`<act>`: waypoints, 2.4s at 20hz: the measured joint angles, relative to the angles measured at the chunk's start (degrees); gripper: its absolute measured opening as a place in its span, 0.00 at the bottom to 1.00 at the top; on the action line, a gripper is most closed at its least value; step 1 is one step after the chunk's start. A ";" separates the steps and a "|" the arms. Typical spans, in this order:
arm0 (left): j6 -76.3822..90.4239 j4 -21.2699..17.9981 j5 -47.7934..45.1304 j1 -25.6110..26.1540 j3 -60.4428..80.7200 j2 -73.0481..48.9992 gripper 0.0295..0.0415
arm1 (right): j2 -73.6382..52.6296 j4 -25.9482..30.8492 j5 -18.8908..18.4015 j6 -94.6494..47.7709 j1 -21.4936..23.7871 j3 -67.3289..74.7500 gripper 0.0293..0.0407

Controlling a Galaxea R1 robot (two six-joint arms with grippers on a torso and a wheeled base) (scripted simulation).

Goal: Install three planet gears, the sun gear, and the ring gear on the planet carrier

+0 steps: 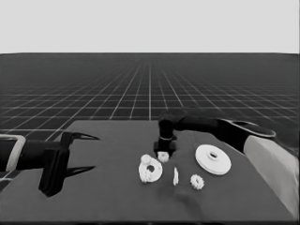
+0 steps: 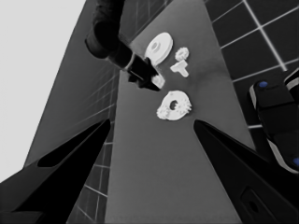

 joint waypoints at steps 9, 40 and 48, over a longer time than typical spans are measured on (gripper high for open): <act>0.00 0.00 0.00 0.00 0.00 0.00 0.75 | 3.27 -6.85 2.07 -0.66 -7.23 -4.66 0.17; 0.00 0.00 0.00 0.00 0.00 0.00 0.75 | -27.67 -0.65 -0.20 1.66 -0.48 29.06 0.81; 0.00 0.00 0.00 0.00 0.00 0.00 0.75 | -30.28 -8.99 3.43 -2.74 -9.35 26.66 0.81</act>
